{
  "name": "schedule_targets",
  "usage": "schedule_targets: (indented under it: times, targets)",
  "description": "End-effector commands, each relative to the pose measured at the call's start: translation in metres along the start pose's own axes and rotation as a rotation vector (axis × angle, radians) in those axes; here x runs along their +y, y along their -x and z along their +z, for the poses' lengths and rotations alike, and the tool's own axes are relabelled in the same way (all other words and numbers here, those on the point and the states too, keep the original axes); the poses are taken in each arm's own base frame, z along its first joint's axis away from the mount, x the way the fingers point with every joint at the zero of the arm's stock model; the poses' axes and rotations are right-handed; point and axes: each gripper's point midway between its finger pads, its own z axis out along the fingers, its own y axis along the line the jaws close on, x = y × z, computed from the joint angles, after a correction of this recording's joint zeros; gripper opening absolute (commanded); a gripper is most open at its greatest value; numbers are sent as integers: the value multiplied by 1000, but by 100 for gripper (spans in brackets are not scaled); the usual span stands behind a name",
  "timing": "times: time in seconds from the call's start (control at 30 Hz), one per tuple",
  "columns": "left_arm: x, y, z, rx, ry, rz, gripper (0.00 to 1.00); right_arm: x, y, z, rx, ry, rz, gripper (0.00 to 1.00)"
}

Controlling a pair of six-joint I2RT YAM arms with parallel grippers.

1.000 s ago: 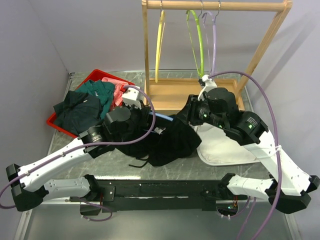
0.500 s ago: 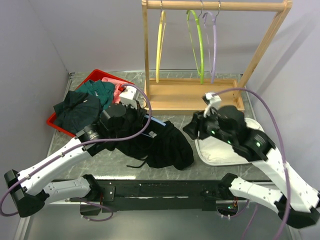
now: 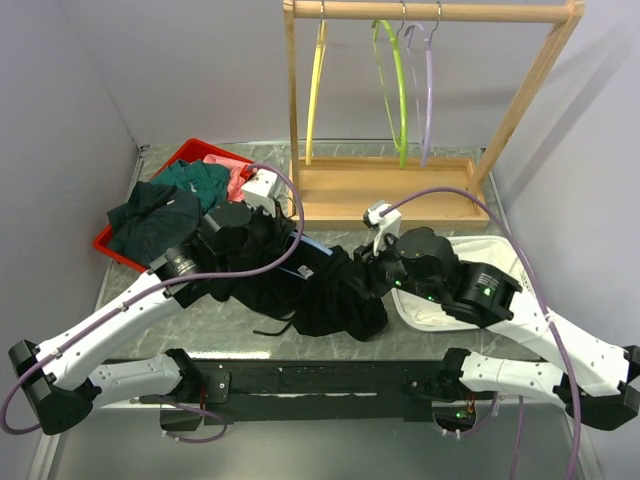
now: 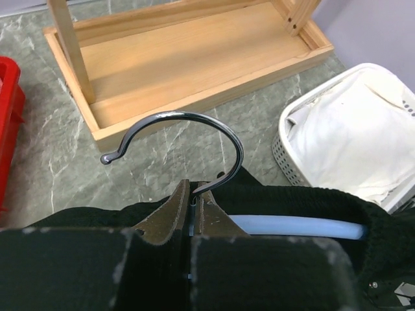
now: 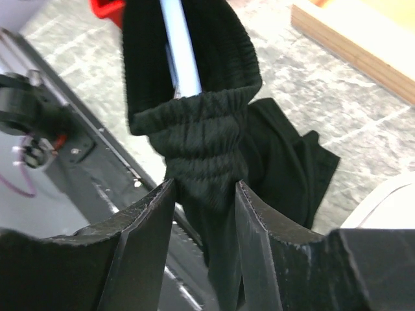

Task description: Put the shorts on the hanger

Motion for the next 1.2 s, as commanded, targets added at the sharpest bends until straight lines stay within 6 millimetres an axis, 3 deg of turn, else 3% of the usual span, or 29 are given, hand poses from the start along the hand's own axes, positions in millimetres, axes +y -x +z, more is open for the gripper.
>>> schedule_targets:
  times: [0.0, 0.17, 0.33, 0.37, 0.43, 0.47, 0.53, 0.57, 0.63, 0.67, 0.77, 0.93, 1.17]
  targets:
    - [-22, 54, -13, -143, -95, -16, 1, -10, 11, 3, -42, -64, -55, 50]
    - [-28, 60, -14, -150, -123, -18, 1, 5, 4, 13, -18, 18, -75, 51]
    - [-37, 60, -11, -148, -162, -39, 1, 7, -5, 26, -14, 25, -43, 38]
    - [-37, 60, -10, -147, -165, -41, 1, 6, -8, 26, -18, 23, -26, 34]
    - [-36, 59, -8, -139, -154, -44, 1, 2, -4, 22, -59, 8, -3, 3]
    - [-35, 59, -7, -137, -146, -44, 2, 0, -8, 21, -63, 1, 11, 0]
    - [-29, 58, -6, -134, -110, -52, 12, -2, -1, 13, -123, 2, 32, 0]
    - [-26, 58, -6, -135, -95, -55, 38, -3, -5, 13, -128, 3, 42, 0]
    - [-21, 57, -8, -134, -70, -58, 51, -5, -2, 7, -167, 3, 60, 0]
    - [-21, 60, -10, -140, -65, -56, 66, -7, -6, 7, -169, -6, 71, 0]
    - [-17, 64, -17, -148, -47, -55, 90, -13, -13, 3, -181, -20, 101, 0]
    - [-10, 72, -34, -183, -30, -68, 96, -29, -16, -22, -254, -68, 172, 0]
    - [-4, 72, -46, -227, -23, -112, 88, -51, -20, -50, -370, -124, 314, 0]
